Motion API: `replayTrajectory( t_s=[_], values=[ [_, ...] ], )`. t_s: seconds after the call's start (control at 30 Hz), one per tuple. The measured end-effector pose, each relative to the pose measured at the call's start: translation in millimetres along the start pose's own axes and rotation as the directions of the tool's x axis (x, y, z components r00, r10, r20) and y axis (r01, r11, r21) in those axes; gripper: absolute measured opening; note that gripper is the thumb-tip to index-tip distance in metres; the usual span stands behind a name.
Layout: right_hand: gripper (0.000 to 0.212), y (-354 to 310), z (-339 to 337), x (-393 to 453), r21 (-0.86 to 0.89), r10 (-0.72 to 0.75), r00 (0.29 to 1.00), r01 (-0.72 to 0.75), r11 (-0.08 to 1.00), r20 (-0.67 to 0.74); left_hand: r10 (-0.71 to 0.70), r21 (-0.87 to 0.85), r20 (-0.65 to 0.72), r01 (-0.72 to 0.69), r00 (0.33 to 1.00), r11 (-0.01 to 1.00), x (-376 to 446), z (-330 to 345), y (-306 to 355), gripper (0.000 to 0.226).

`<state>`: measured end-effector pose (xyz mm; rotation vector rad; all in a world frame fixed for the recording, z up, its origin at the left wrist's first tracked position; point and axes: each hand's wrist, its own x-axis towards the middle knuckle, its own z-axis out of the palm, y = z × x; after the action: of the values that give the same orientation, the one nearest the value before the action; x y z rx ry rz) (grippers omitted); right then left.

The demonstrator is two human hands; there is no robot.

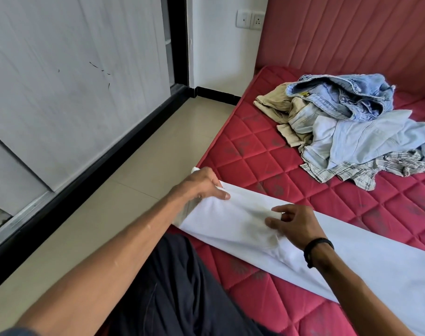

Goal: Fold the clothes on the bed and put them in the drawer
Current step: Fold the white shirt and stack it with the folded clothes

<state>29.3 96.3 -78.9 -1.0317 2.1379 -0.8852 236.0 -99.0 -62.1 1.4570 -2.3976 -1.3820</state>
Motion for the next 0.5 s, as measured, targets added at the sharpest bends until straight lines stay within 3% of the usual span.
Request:
replayTrajectory(
  t_s=[0.1,0.2,0.3,0.37,0.4,0.47,0.5],
  values=[
    [0.007,-8.9,-10.0,-1.4,0.009,-0.033,0.999,0.032,0.999,0.04,-0.014,0.149,0.012,0.012,1.0,0.989,-2.8,-18.2,16.9,0.049],
    [0.019,-12.7,-15.0,11.2,0.081,0.012,0.996,-0.019,0.997,0.086,-0.079,0.161,0.084,0.065,0.993,0.985,3.8,-24.7,23.3,0.067],
    [0.028,1.4,-9.8,30.0,0.101,0.087,0.995,-0.092,0.991,0.054,-0.086,0.252,-0.102,0.109,0.991,0.962,19.8,-1.0,11.2,0.055],
    [0.025,16.6,-1.6,37.7,0.059,0.138,0.99,-0.138,0.989,0.018,0.085,0.387,-0.363,0.068,0.928,0.92,19.8,27.1,2.2,0.044],
    [0.022,22.7,4.0,39.0,0.007,0.139,0.99,-0.139,0.99,-0.012,0.258,0.447,-0.449,-0.035,0.855,0.894,15.3,42.4,0.5,0.04],
    [0.024,27.7,12.1,34.4,-0.12,0.13,0.987,-0.141,0.983,-0.099,0.555,0.501,-0.423,-0.326,0.716,0.802,2.1,76.9,7.1,0.041],
    [0.026,28.3,13.5,28.1,-0.173,0.101,0.983,-0.128,0.977,-0.156,0.61,0.507,-0.338,-0.407,0.716,0.759,-6.5,95.6,14.7,0.048]
  ],
)
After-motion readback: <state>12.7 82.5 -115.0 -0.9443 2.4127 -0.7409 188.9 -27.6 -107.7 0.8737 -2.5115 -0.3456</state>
